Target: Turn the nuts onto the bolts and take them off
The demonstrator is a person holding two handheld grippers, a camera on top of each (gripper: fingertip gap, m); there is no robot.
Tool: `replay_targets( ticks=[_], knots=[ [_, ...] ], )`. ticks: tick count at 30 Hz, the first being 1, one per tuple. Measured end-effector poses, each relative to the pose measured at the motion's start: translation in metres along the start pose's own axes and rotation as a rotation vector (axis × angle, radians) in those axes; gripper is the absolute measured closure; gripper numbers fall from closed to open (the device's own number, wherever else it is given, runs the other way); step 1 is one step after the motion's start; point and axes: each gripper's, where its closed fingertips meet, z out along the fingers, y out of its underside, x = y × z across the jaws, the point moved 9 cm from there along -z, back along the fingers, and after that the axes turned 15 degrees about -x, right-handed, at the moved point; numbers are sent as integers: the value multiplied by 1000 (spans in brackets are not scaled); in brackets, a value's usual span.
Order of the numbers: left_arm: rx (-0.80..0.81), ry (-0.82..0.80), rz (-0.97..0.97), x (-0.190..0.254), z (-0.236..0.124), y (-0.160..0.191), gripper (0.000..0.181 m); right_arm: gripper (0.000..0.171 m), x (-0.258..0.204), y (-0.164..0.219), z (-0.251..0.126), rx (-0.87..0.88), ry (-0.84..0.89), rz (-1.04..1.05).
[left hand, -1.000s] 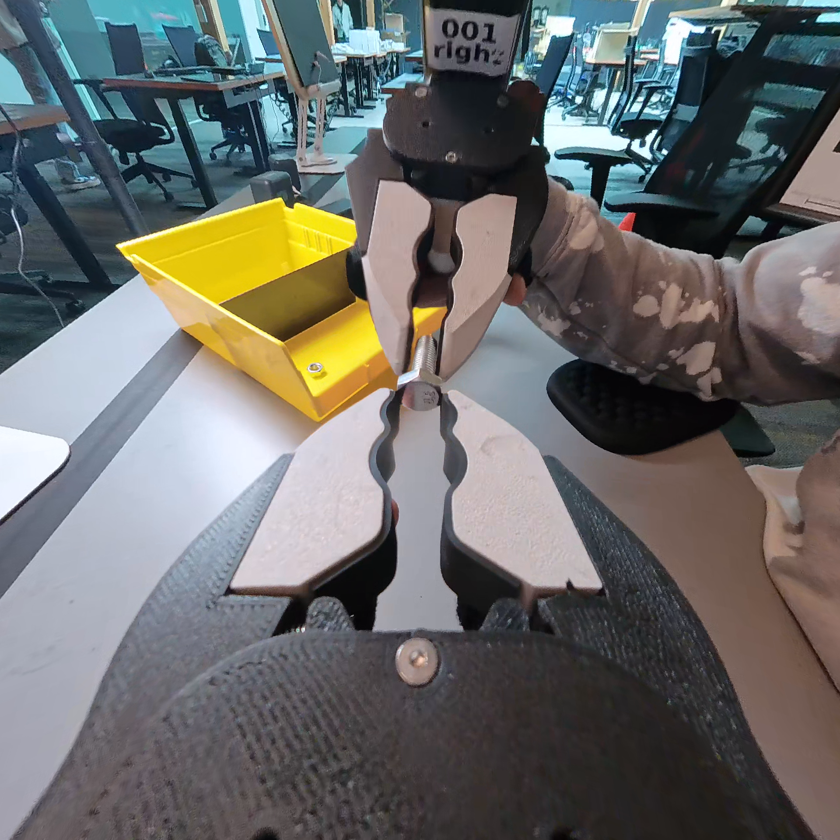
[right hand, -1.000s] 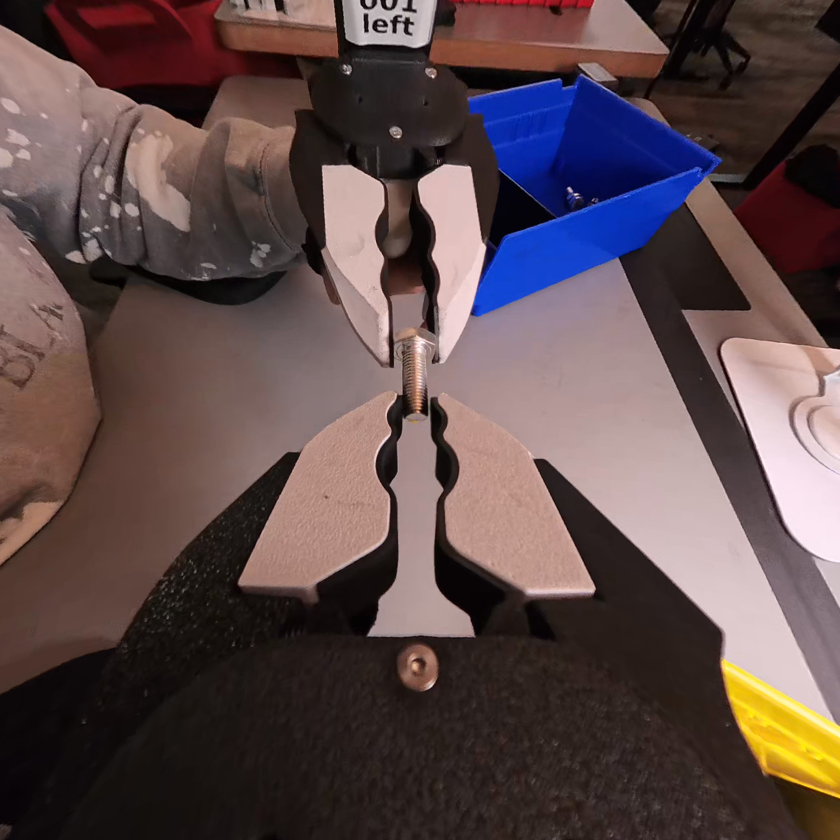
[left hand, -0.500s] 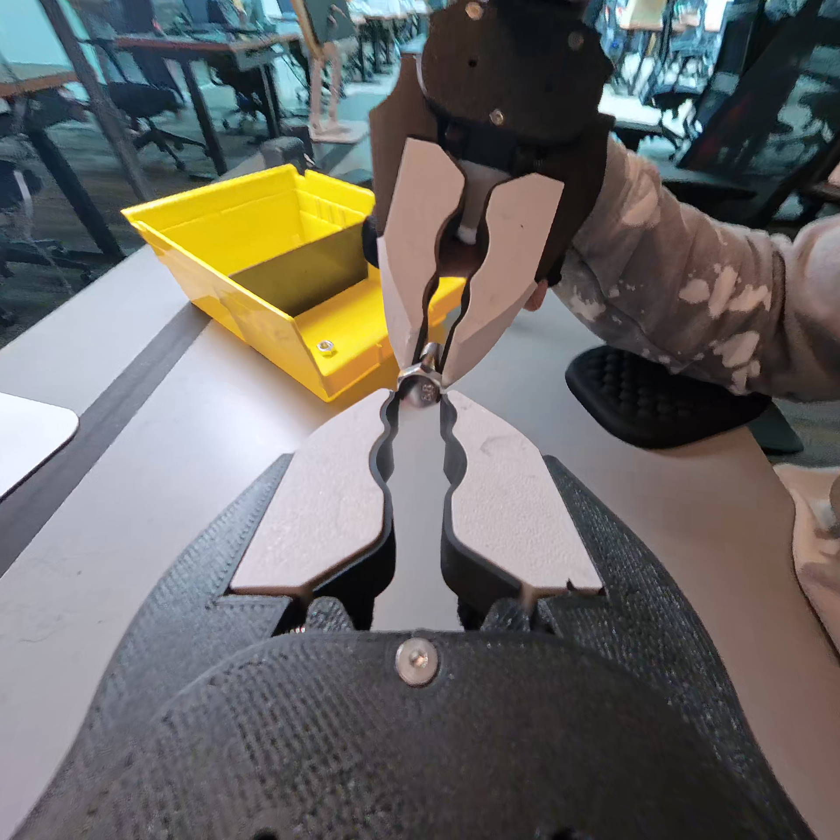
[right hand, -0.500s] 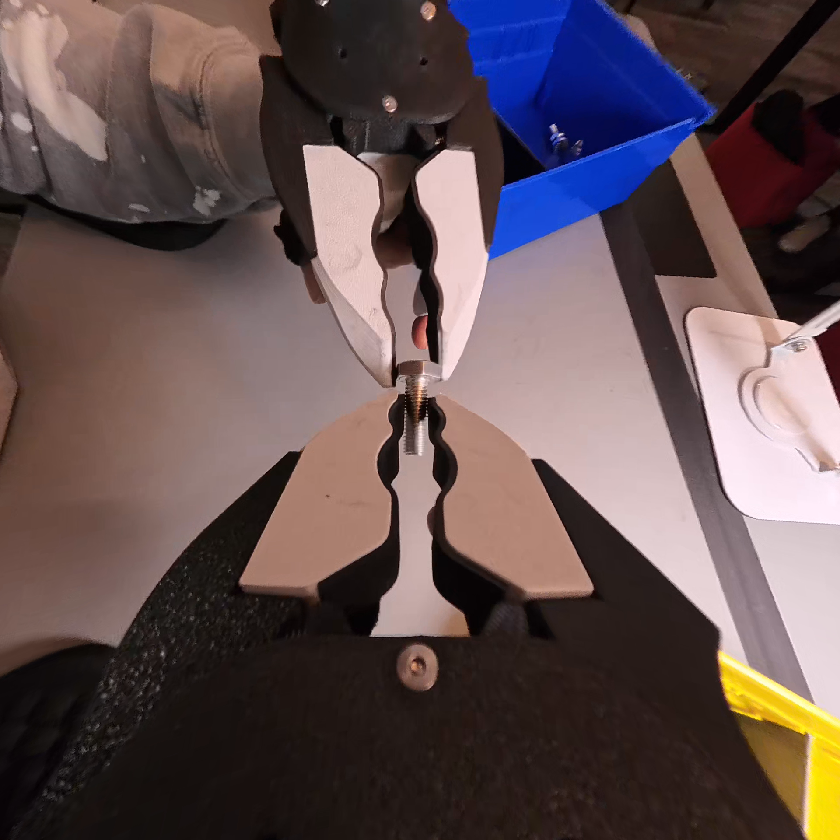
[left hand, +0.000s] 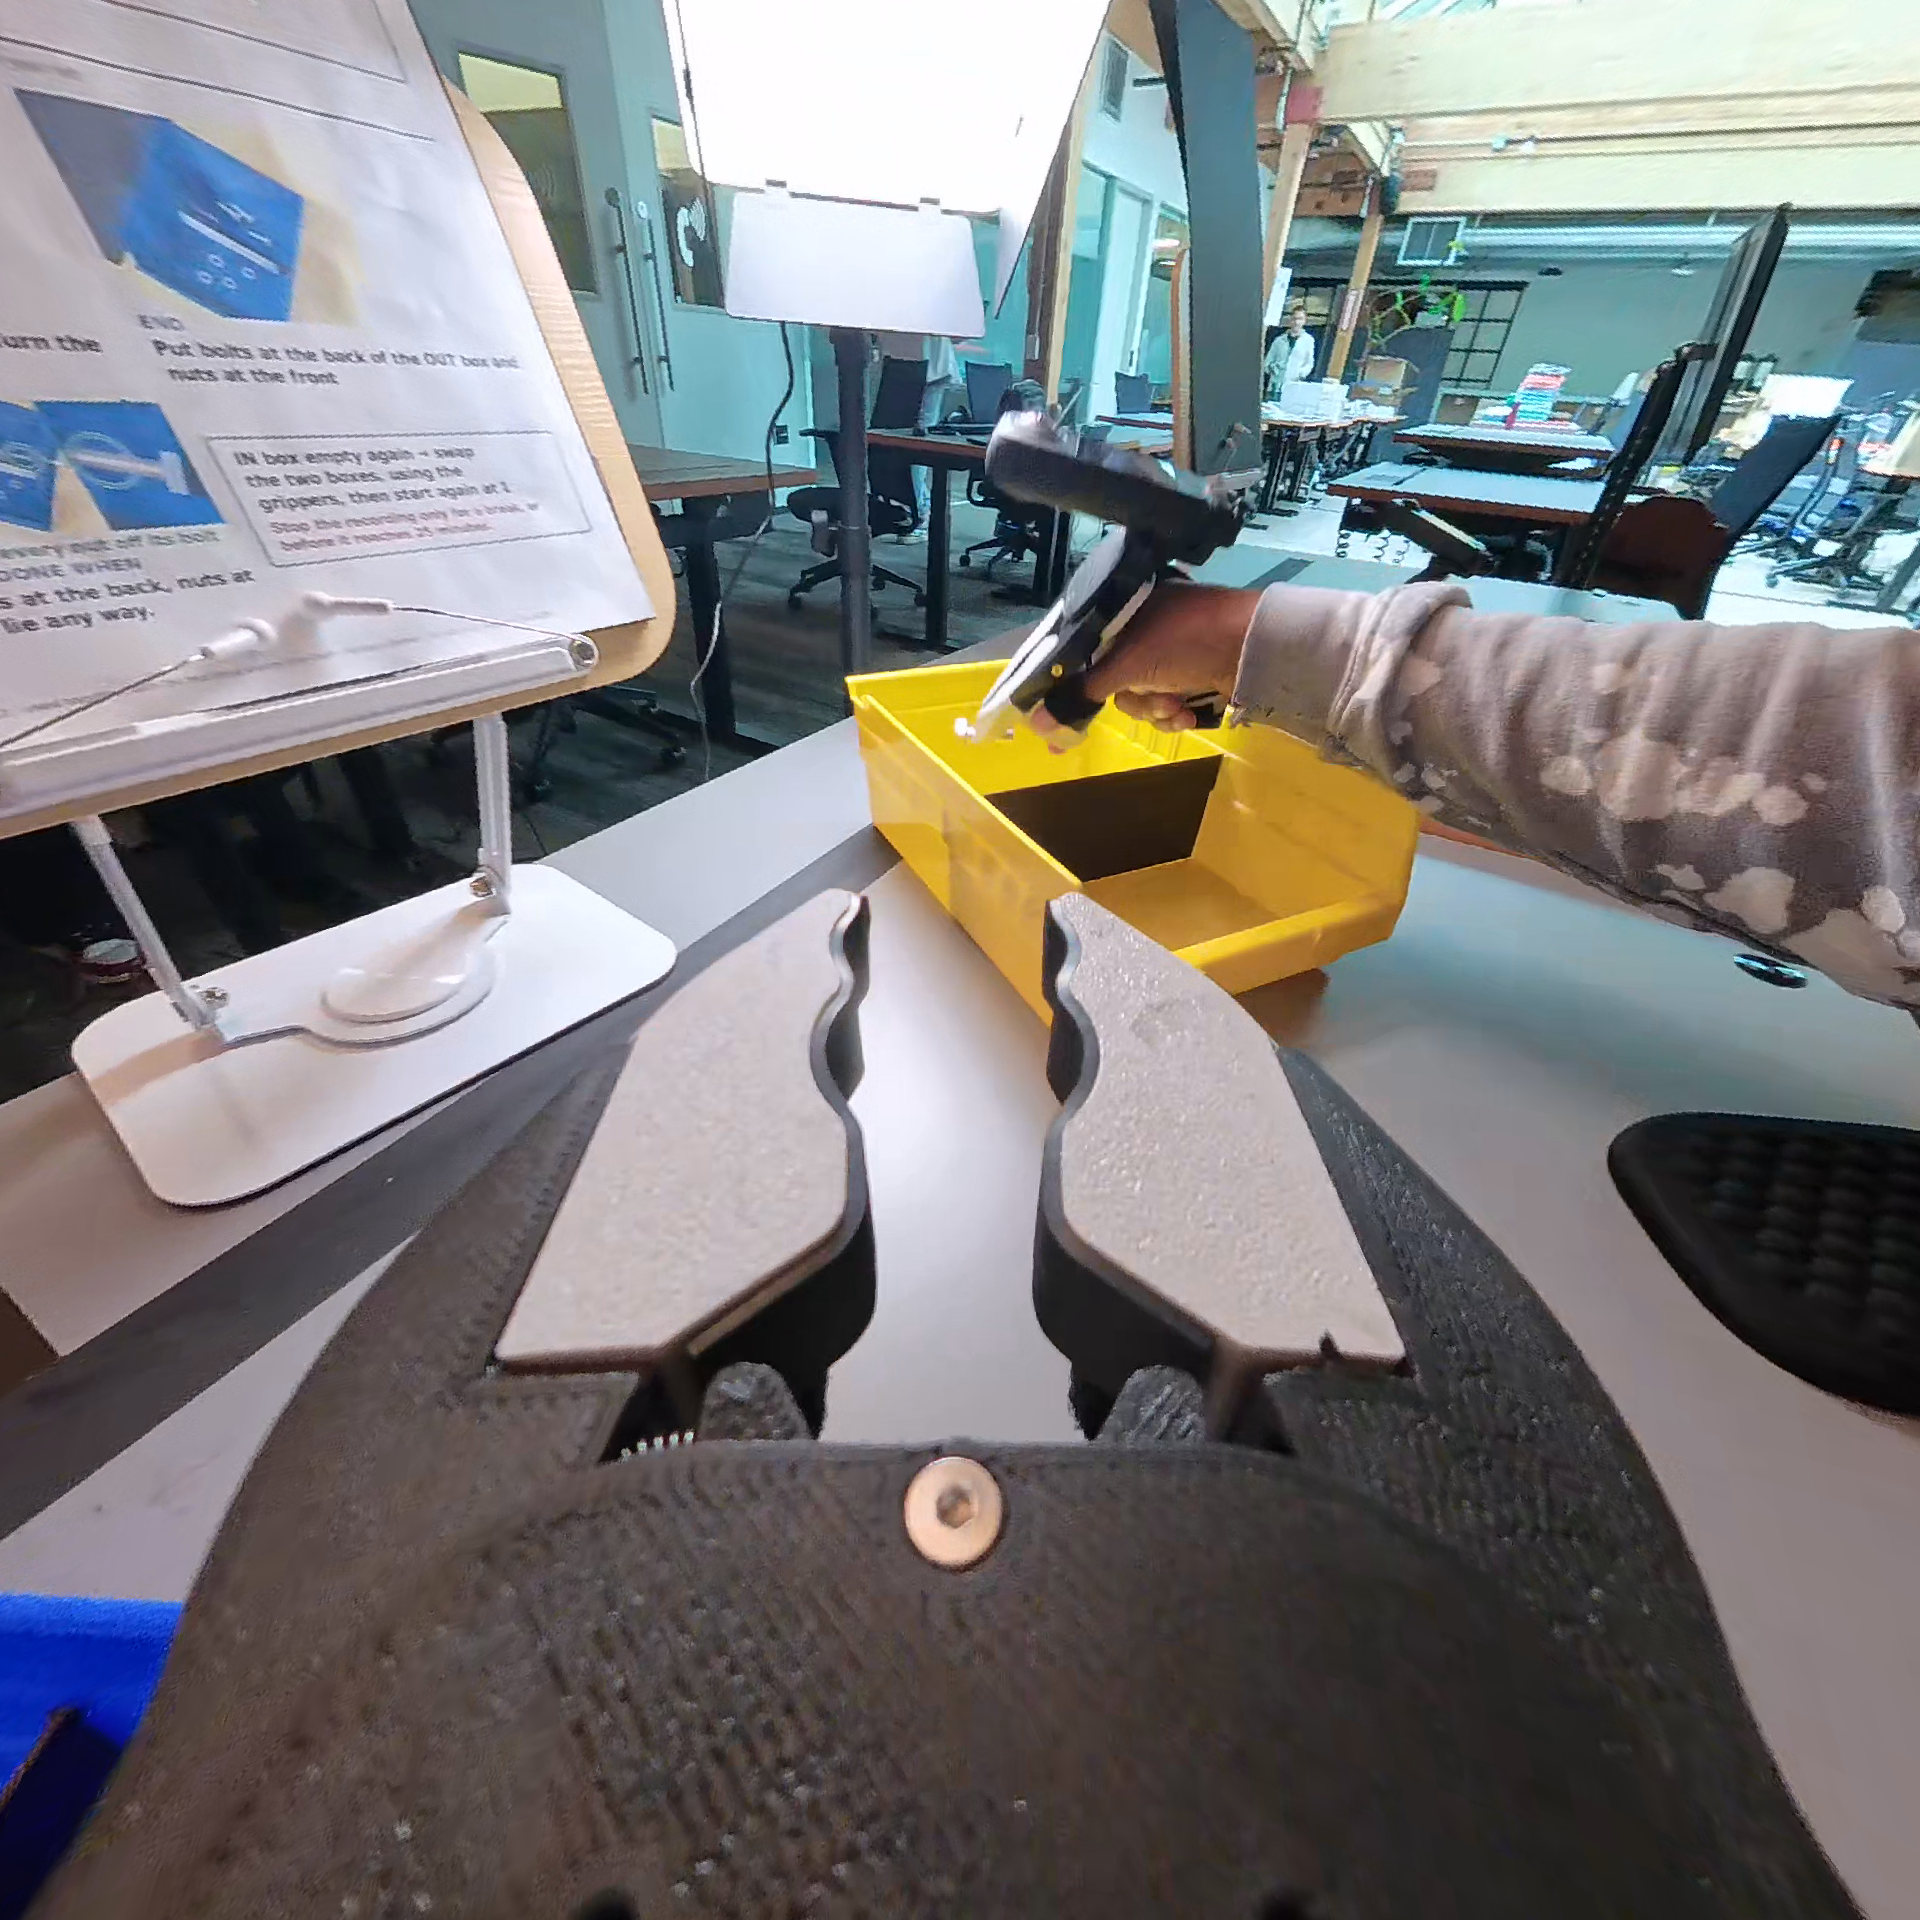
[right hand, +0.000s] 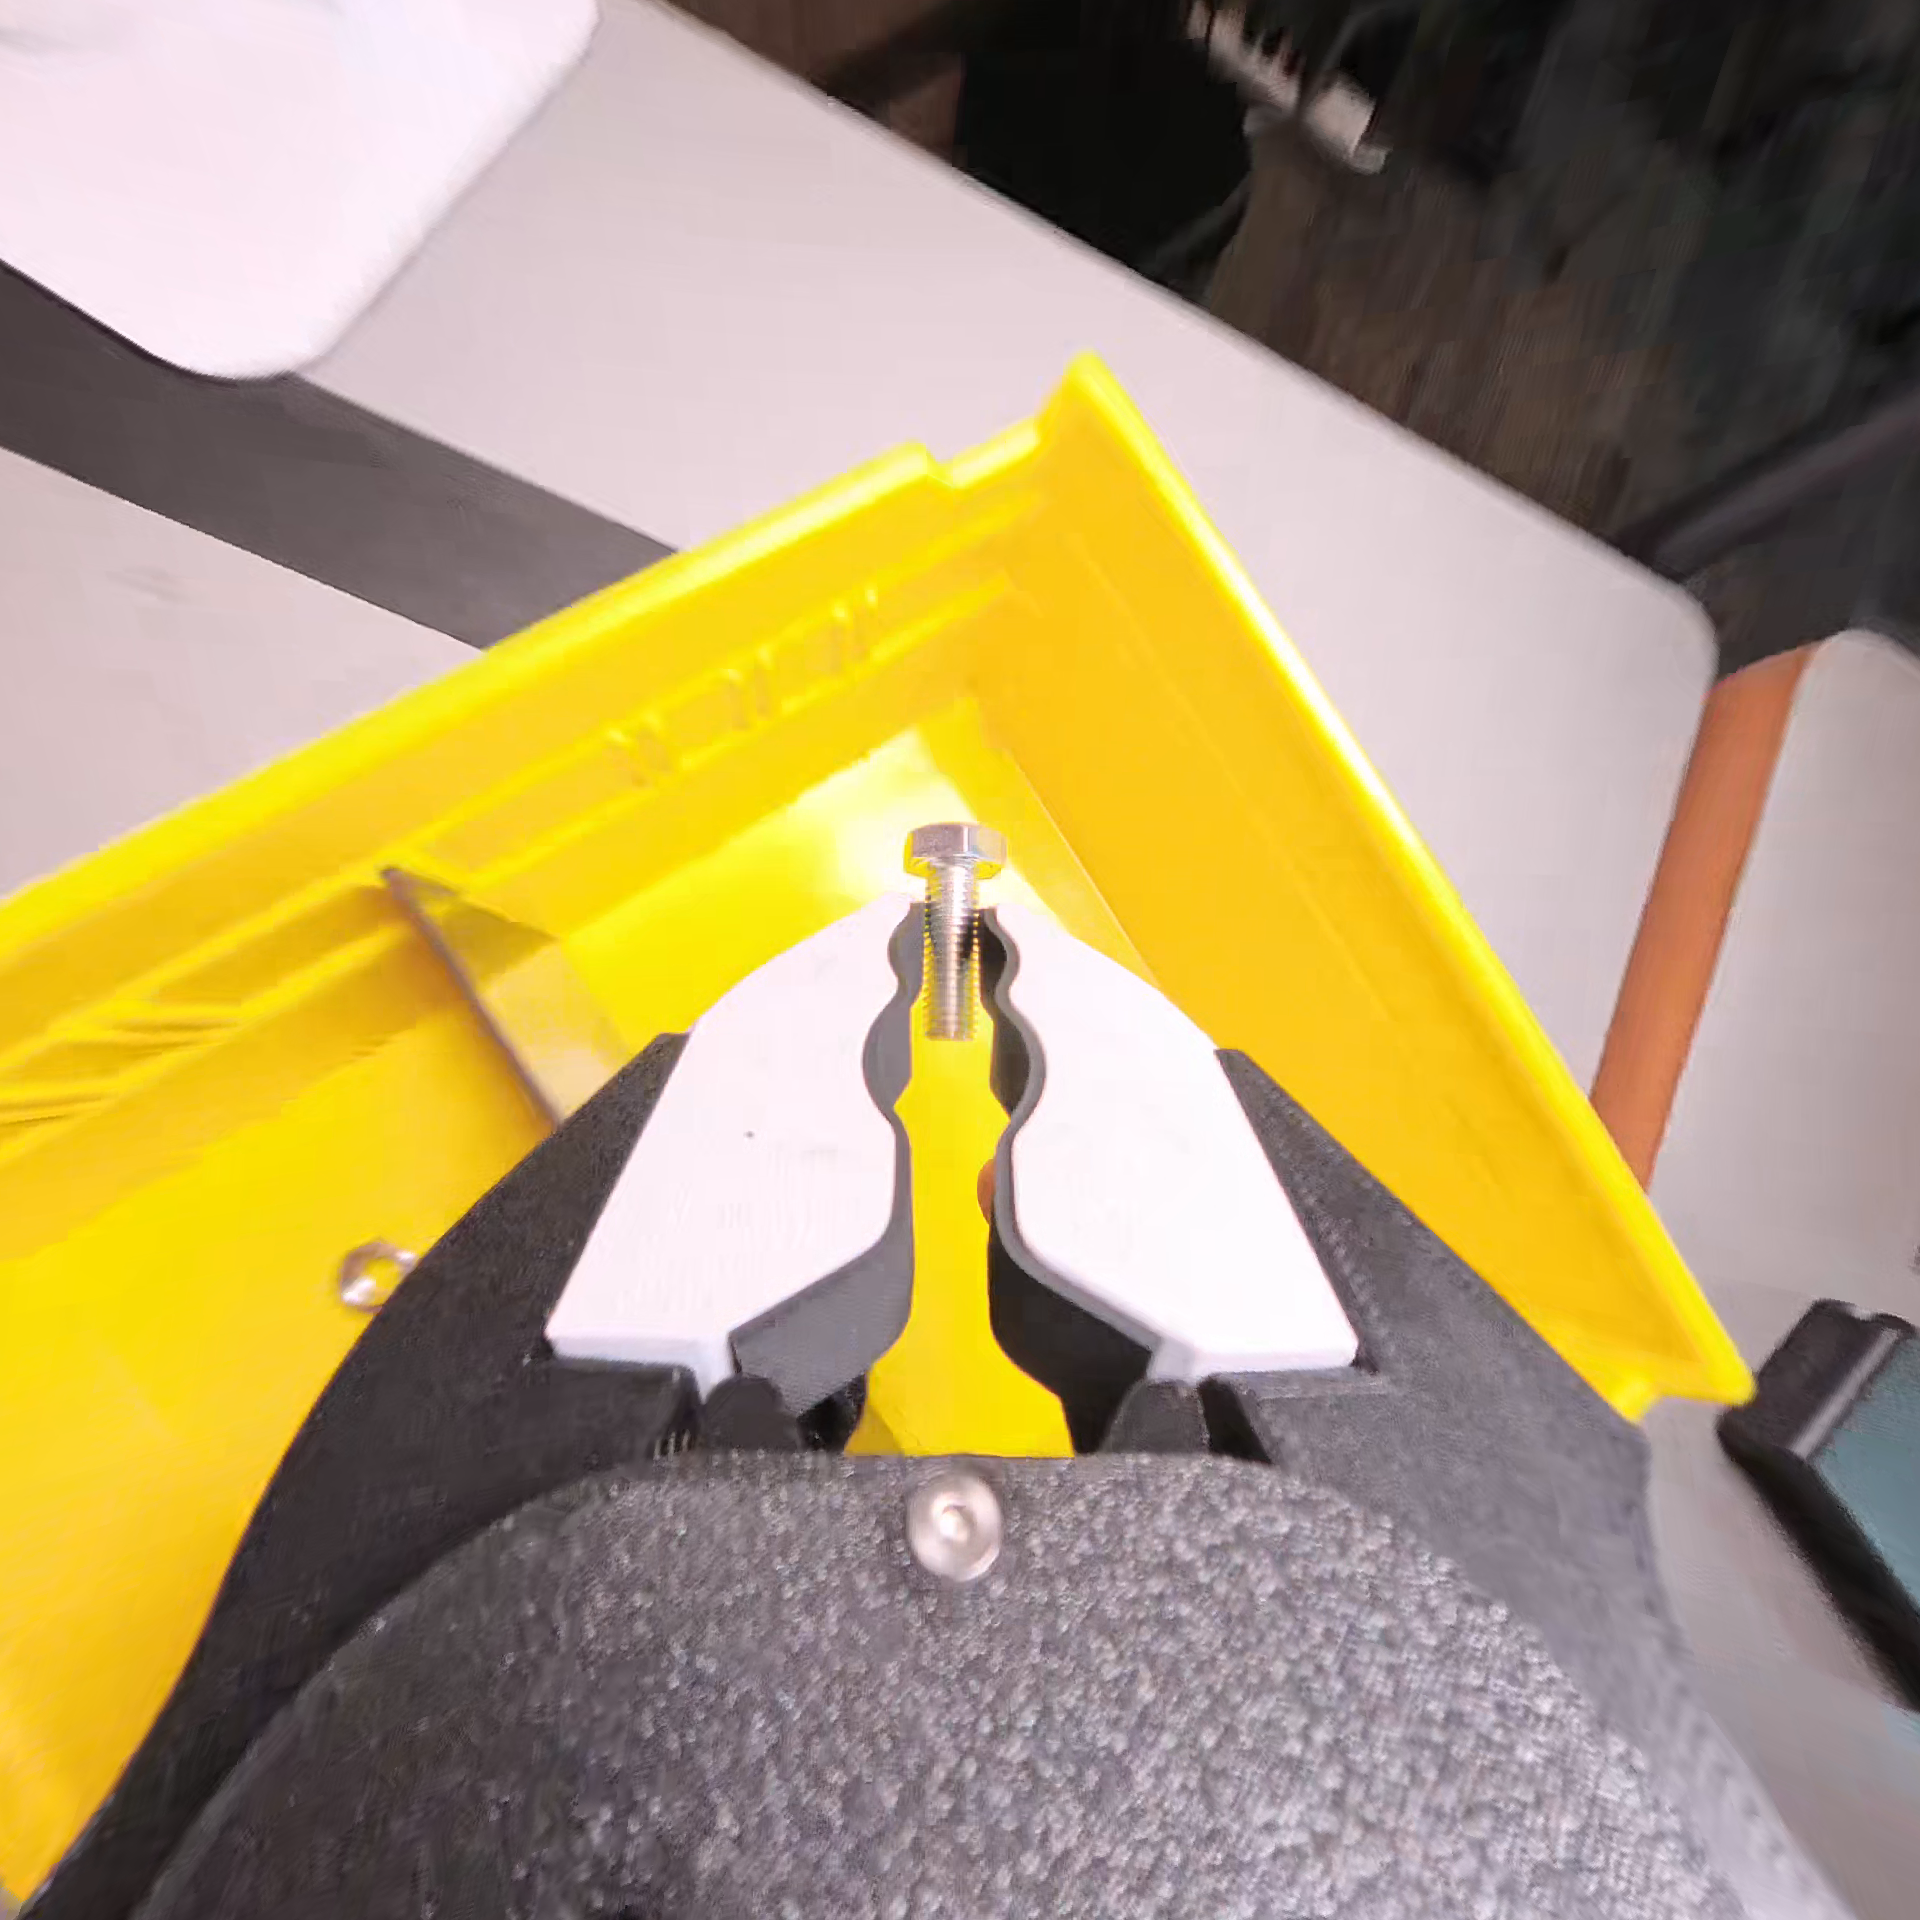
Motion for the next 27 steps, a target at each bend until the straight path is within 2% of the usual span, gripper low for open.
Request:
replay_targets(
  ticks=[3, 7, 17, 19, 22, 27],
  knots=[
    [-1, -18, -12, -6, 0, 3, 149, 161, 11, 1, 37, -101, -41, 6],
    [-1, -34, -34, -14, 0, 7, 150, 161, 17, -4, 63, -192, -79, 0],
    [-19, -42, -58, -21, 5, 14, 151, 158, 17, -11, 80, -266, -90, -31],
    [-20, -43, -58, -21, 4, 14, 151, 155, 17, -13, 73, -246, -105, -39],
    [-13, -47, -59, -21, 2, 12, 151, 155, 18, -20, 42, -119, -189, 3],
    [-7, -73, -65, -23, -1, 10, 151, 154, 6, -29, -45, 208, -226, -20]
  ],
)
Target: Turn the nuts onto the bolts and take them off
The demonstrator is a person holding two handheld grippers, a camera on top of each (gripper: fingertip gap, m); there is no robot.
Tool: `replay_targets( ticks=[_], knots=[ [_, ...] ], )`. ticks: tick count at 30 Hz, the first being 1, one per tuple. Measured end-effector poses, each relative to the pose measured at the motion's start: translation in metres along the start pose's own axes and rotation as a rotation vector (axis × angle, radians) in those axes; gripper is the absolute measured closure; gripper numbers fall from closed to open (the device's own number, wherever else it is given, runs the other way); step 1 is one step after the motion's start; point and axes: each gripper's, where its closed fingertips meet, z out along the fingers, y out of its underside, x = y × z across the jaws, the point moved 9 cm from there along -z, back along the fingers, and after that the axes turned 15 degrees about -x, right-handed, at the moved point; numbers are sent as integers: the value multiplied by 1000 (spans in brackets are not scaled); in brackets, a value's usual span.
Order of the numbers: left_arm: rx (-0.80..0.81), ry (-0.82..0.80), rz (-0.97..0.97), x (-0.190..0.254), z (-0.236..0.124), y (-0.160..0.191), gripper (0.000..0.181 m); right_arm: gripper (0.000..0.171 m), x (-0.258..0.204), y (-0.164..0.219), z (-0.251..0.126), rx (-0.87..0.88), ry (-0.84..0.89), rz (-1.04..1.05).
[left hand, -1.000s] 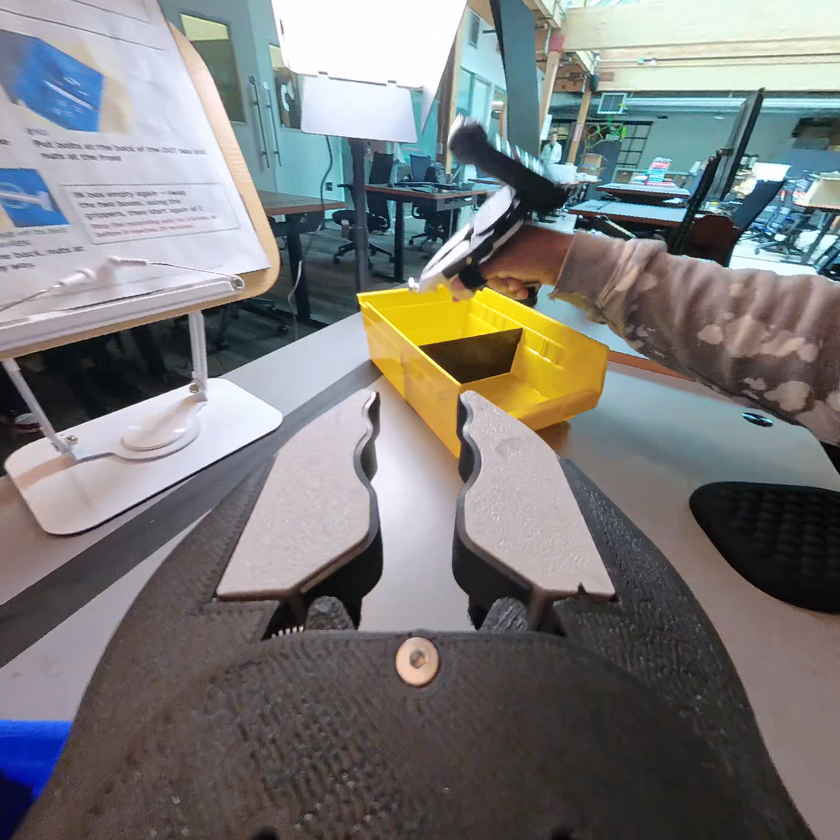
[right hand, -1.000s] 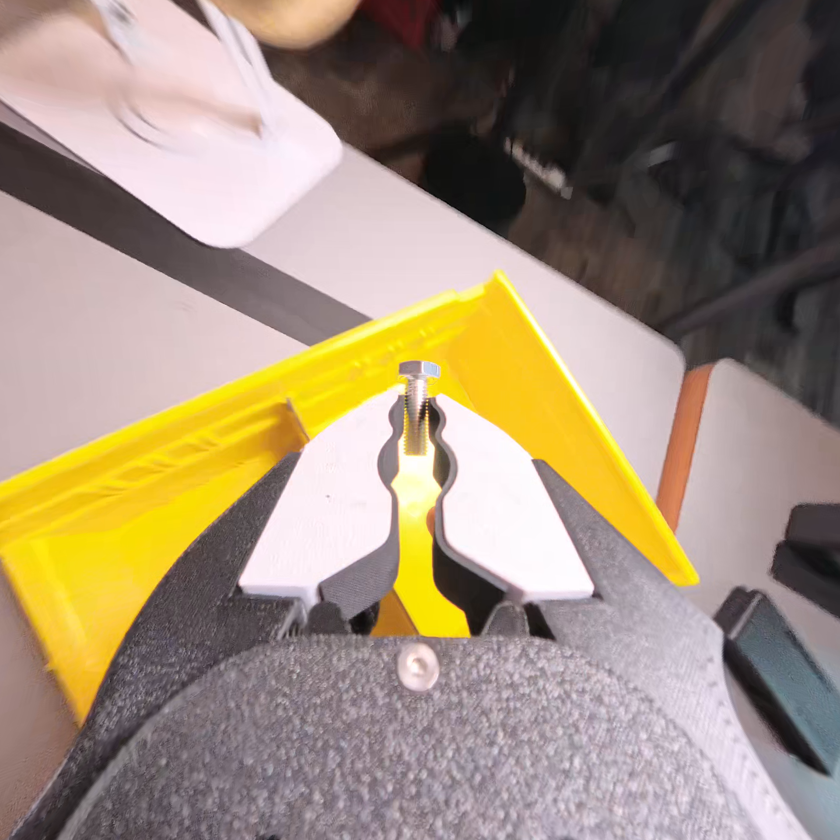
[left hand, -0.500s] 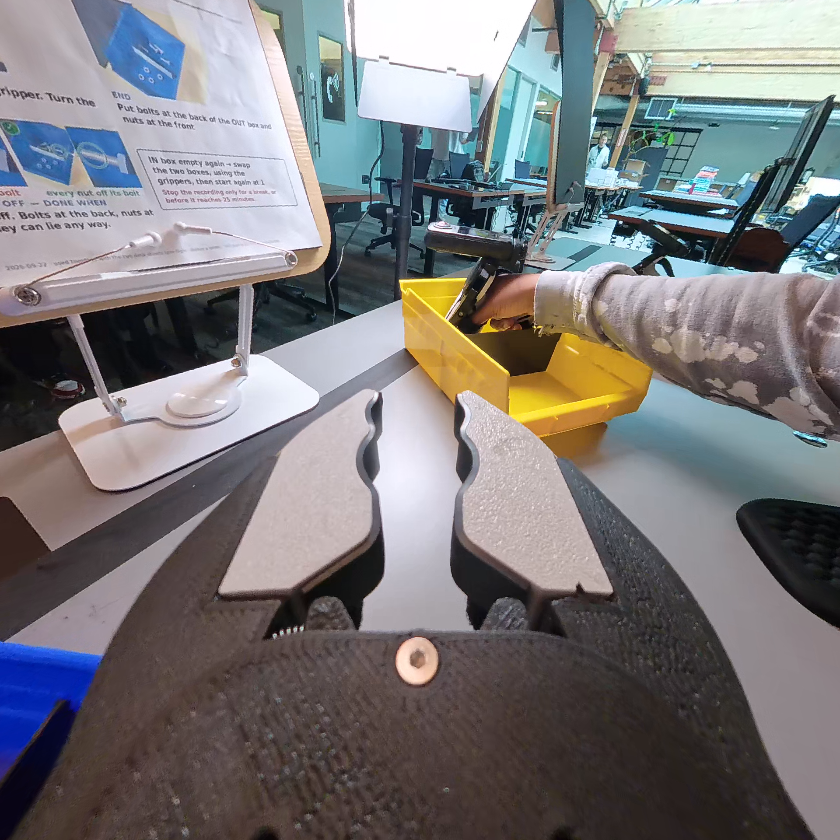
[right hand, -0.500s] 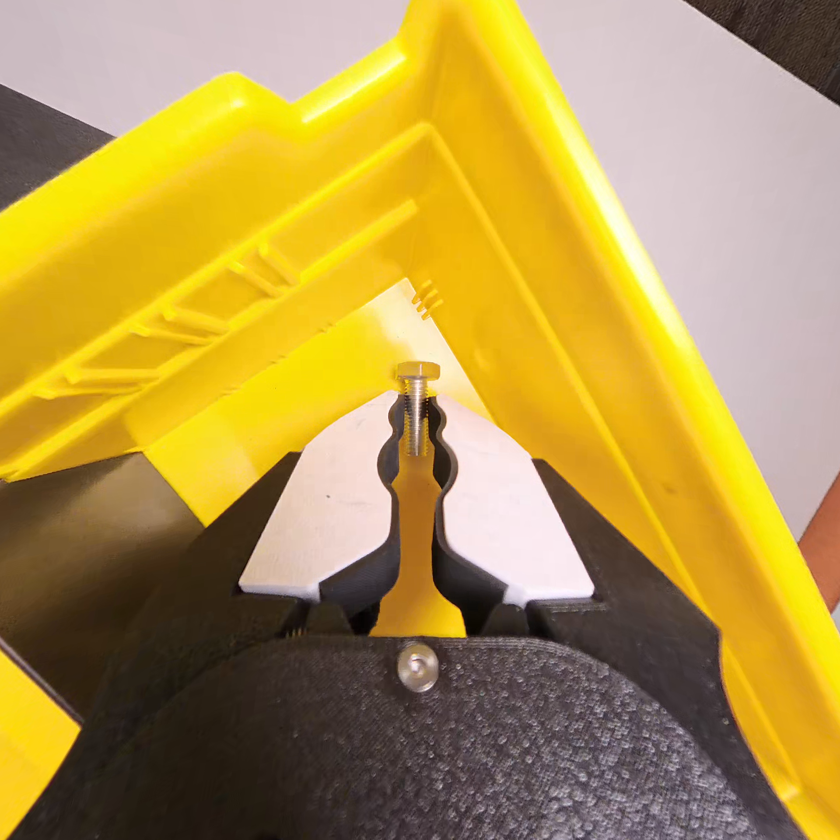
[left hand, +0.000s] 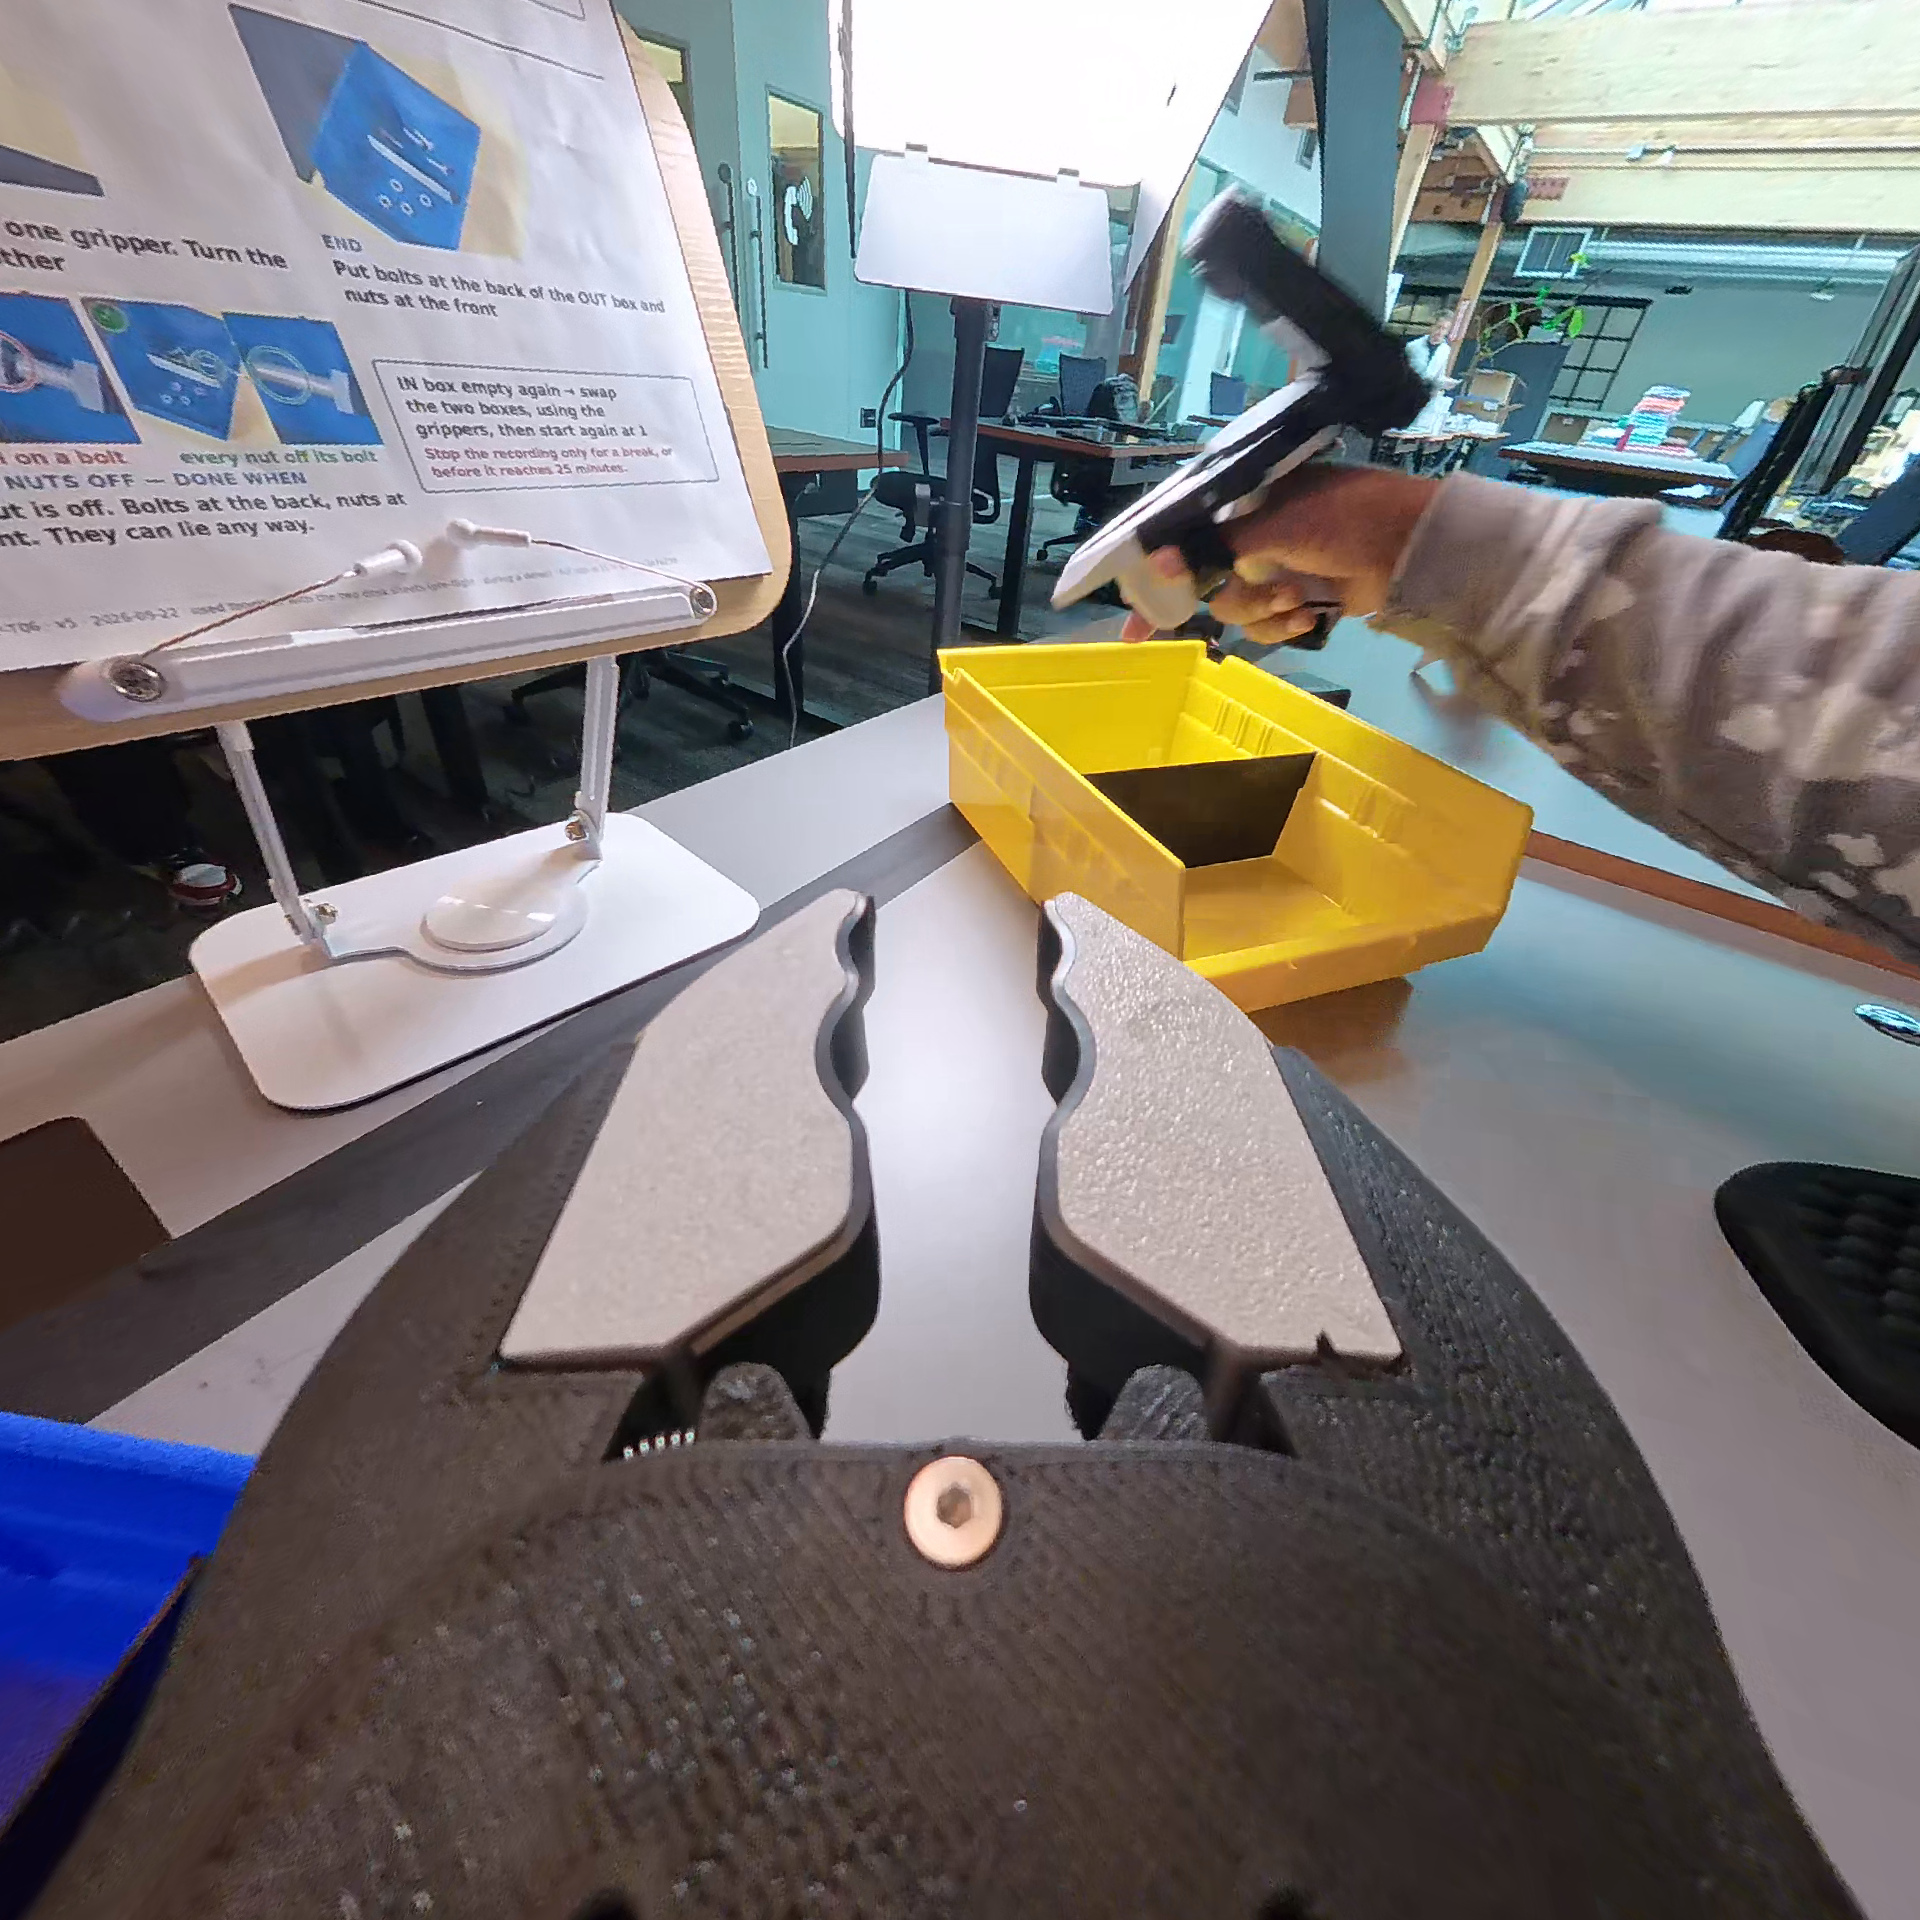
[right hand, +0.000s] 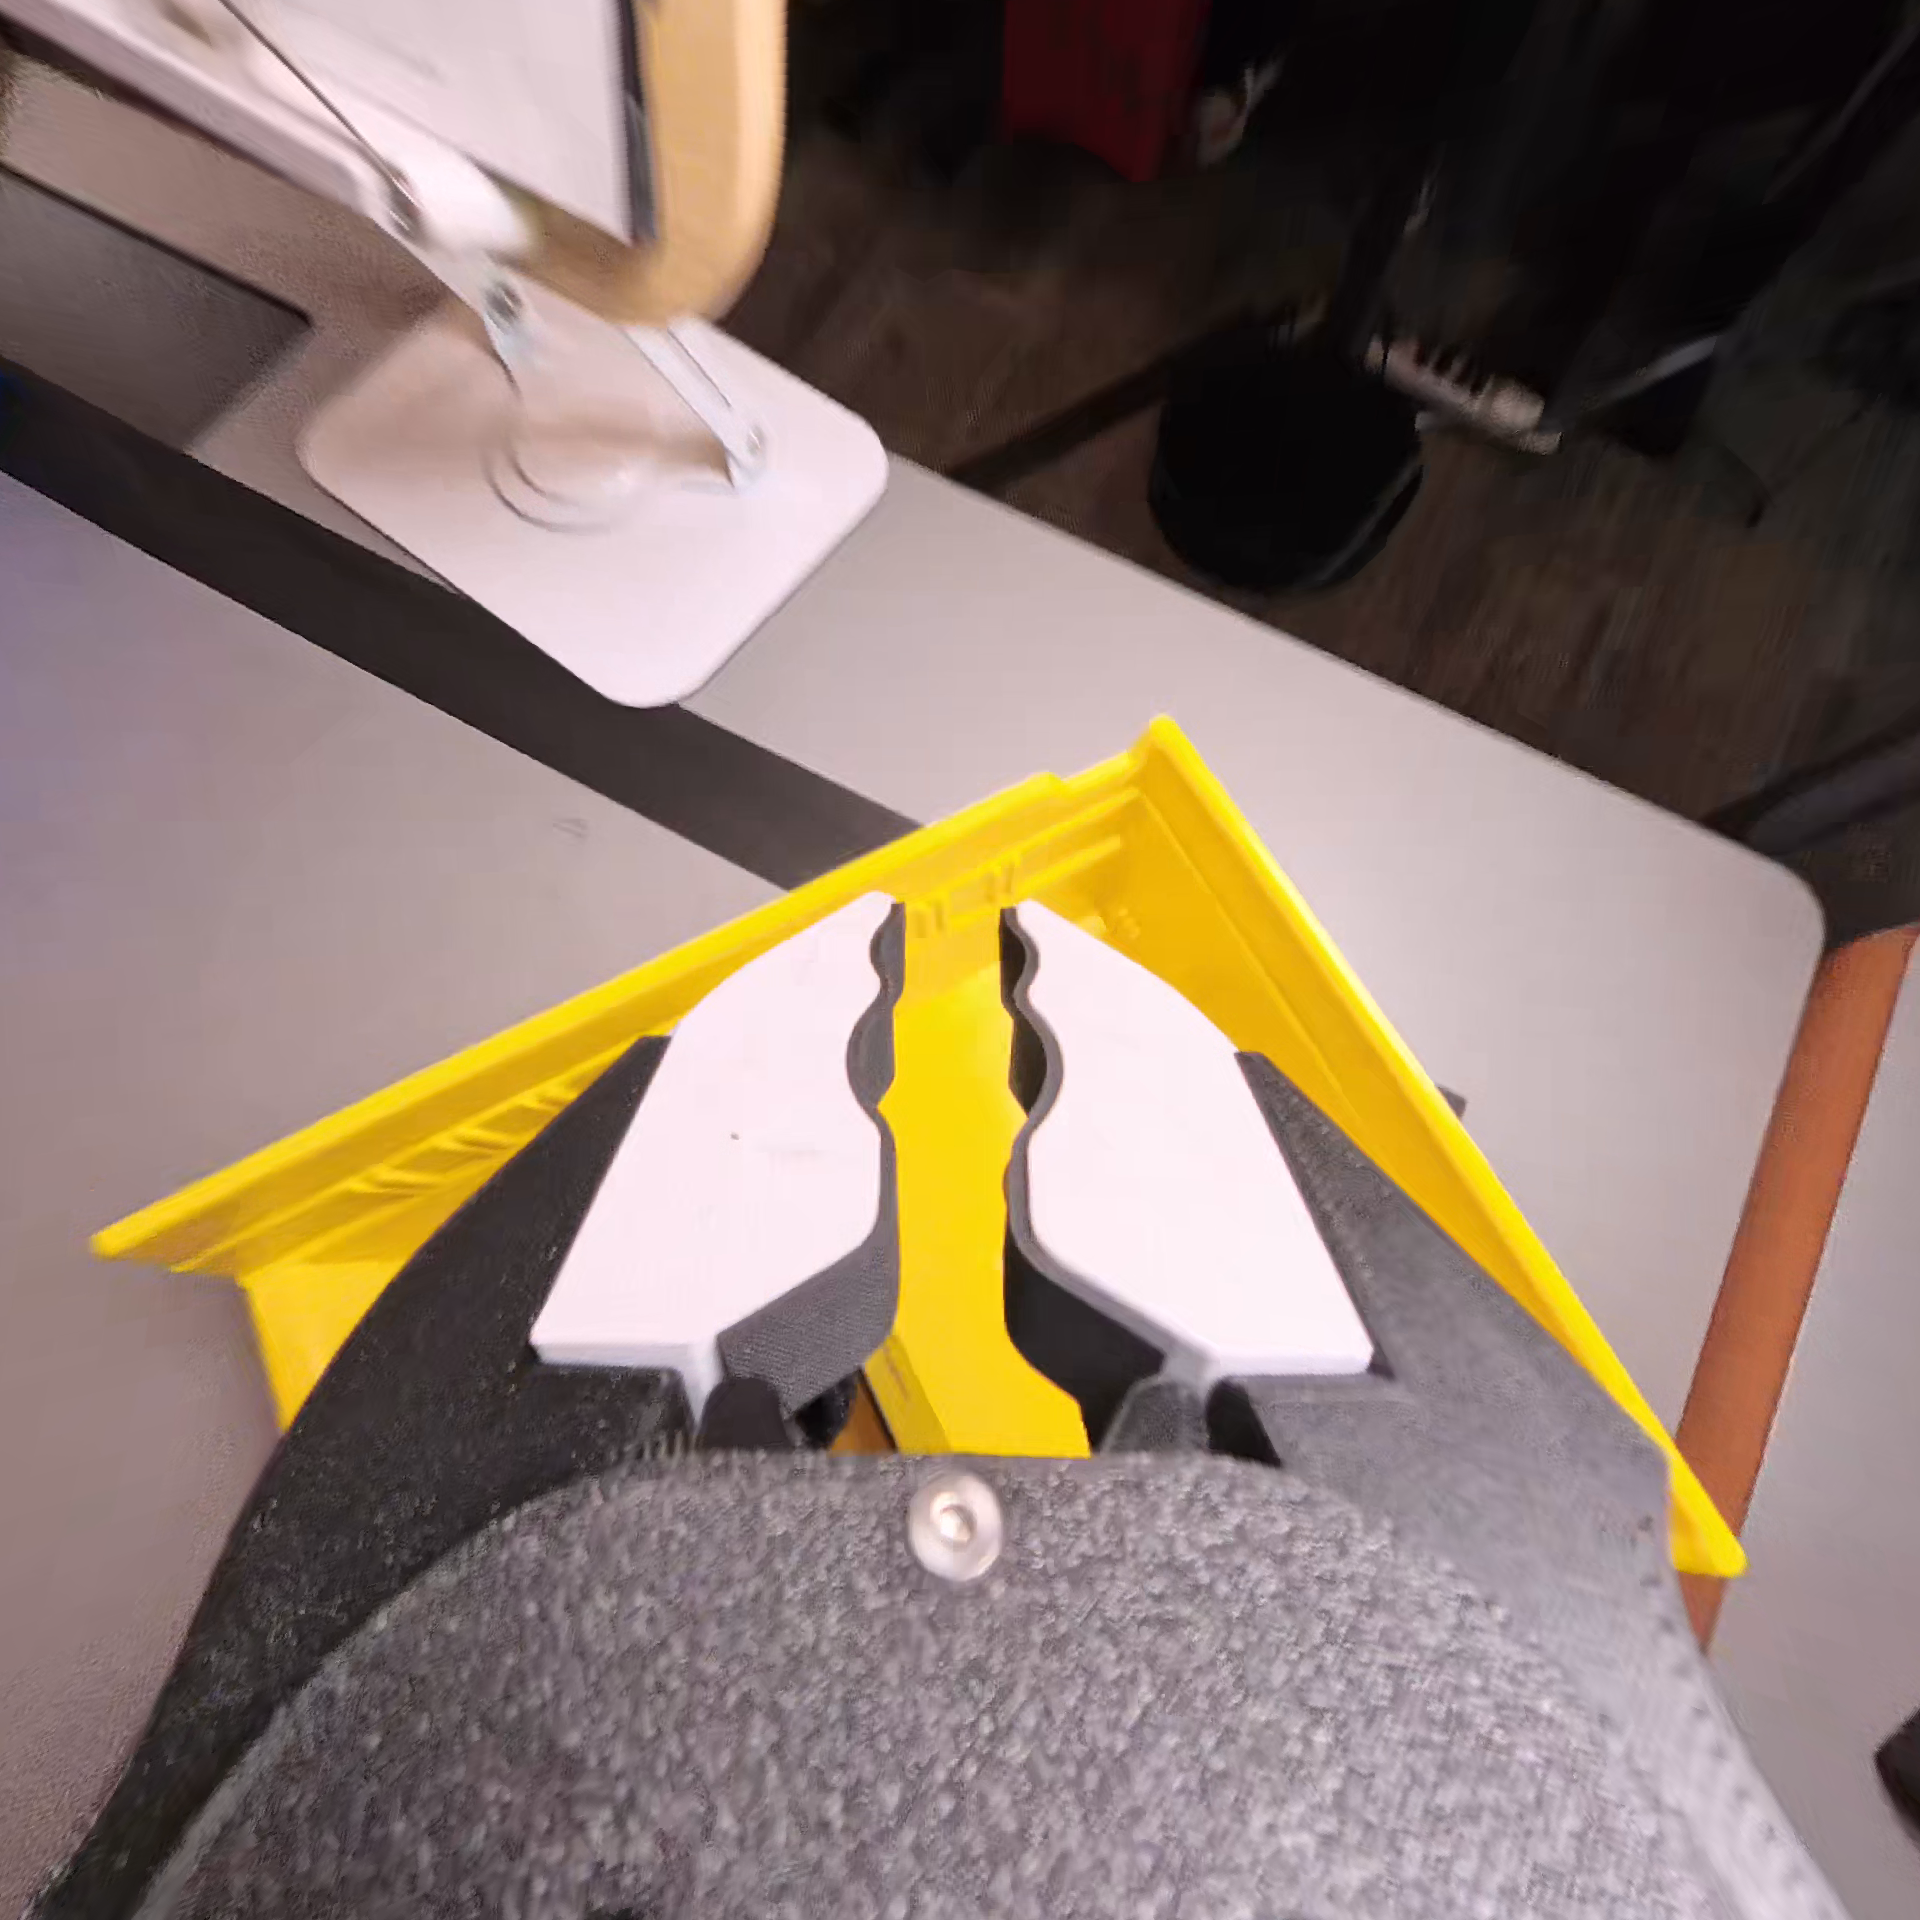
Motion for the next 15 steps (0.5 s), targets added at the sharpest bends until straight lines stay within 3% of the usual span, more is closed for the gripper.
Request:
replay_targets(
  ticks=[3, 7, 11, 15],
  knots=[
    [14, -27, -7, -3, -6, -3, 151, 153, -42, -1, -55, 289, -21, -38],
    [33, -78, -17, -9, -17, -8, 151, 148, -115, 37, -95, 573, -75, -58],
    [38, -144, -26, -21, -32, -14, 151, 142, -181, 93, -80, 683, -152, -20],
    [28, -211, -59, -44, -57, -24, 152, 143, -216, 129, -45, 741, -163, -5]
  ],
)
